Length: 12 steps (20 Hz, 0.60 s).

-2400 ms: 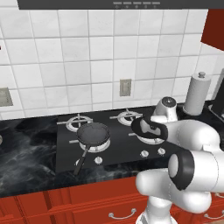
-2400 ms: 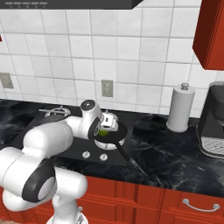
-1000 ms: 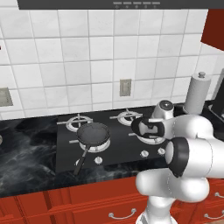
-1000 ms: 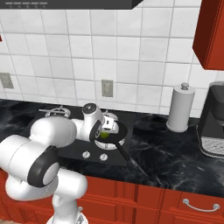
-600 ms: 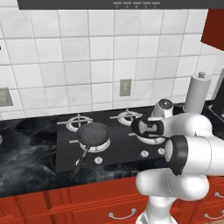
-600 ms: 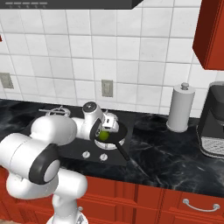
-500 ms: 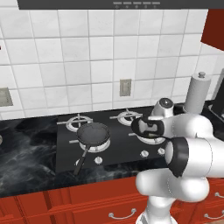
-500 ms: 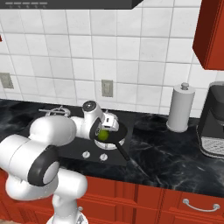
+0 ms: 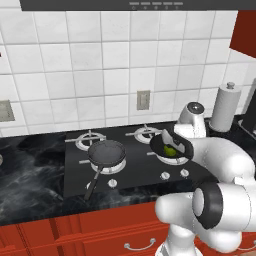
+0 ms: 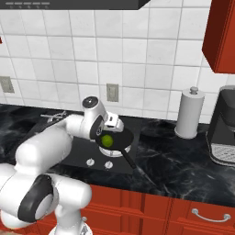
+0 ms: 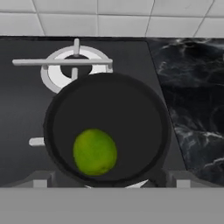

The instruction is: Place both pans onto different burners. Then place the lime and the fish on different pans.

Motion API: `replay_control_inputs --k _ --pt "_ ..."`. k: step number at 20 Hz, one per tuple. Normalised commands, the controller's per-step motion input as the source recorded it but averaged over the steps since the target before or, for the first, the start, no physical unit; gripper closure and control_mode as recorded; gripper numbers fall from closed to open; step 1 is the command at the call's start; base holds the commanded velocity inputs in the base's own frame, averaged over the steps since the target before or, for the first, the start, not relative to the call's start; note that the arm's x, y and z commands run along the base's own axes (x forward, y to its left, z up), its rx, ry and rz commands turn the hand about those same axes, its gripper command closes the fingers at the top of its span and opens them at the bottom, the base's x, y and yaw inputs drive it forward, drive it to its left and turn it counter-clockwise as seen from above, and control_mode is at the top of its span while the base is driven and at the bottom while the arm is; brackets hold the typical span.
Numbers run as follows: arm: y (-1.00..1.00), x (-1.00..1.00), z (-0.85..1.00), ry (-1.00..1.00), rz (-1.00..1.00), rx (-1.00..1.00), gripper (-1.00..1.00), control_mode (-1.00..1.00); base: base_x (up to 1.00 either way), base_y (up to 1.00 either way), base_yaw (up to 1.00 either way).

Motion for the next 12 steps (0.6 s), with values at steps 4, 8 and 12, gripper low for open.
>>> replay_control_inputs --k 4,8,12 --pt "0.0 -0.44 0.34 -0.01 -0.06 0.11 -1.0 -1.0 0.0 0.0 0.0" --pt "0.0 -0.44 0.37 0.0 -0.01 0.1 -1.0 -1.0 0.0 0.0 0.0" --pt "0.07 -0.43 0.3 0.0 -0.01 0.0 -1.0 -1.0 0.0 0.0 0.0"
